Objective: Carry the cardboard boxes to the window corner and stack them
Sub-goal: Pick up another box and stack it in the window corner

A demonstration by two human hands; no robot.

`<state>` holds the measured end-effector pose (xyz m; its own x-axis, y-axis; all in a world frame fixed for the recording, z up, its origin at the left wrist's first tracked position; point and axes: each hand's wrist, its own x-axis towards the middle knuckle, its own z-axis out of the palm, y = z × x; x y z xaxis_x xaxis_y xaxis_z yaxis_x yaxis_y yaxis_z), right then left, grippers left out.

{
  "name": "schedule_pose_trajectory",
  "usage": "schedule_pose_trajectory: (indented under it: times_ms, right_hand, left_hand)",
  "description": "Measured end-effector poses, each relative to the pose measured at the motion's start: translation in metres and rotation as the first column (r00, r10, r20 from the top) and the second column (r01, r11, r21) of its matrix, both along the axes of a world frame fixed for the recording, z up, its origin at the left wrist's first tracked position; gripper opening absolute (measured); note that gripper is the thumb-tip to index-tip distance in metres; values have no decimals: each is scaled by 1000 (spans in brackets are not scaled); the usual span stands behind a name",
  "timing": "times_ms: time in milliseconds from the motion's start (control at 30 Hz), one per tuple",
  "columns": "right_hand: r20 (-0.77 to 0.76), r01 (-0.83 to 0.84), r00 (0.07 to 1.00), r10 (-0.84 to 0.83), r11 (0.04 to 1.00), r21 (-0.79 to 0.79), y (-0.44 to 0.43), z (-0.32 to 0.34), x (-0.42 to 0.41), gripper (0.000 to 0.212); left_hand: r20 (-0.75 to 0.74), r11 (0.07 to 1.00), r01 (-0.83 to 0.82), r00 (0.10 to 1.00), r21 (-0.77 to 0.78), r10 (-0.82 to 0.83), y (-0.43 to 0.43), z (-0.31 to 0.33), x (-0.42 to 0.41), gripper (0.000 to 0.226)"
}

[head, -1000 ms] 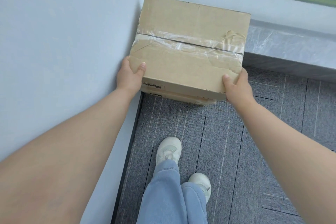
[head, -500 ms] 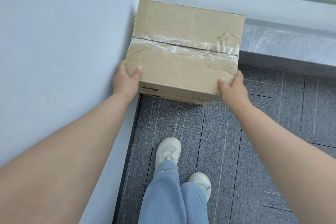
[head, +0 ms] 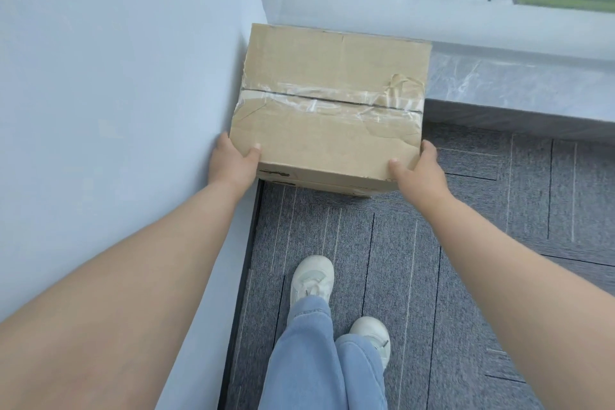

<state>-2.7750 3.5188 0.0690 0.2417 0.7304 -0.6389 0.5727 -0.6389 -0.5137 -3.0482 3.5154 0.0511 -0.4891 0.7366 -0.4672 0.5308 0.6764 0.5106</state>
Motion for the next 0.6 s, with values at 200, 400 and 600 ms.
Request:
schedule_pose_trajectory:
  times_ms: [200, 400, 600]
  right_hand:
    - [28, -120, 992, 121, 992, -35, -19, 74, 15, 64]
    - [116, -279, 953, 279, 960, -20, -46, 198, 48, 50]
    - [246, -278, 933, 262, 960, 33, -84, 326, 92, 48]
  left_hand:
    - [-30, 969, 54, 998, -239, -63, -7, 80, 16, 62]
    - [-52, 906, 315, 938, -282, -342, -13, 204, 57, 49]
    - [-104, 761, 637, 755, -121, -648, -21, 340, 142, 44]
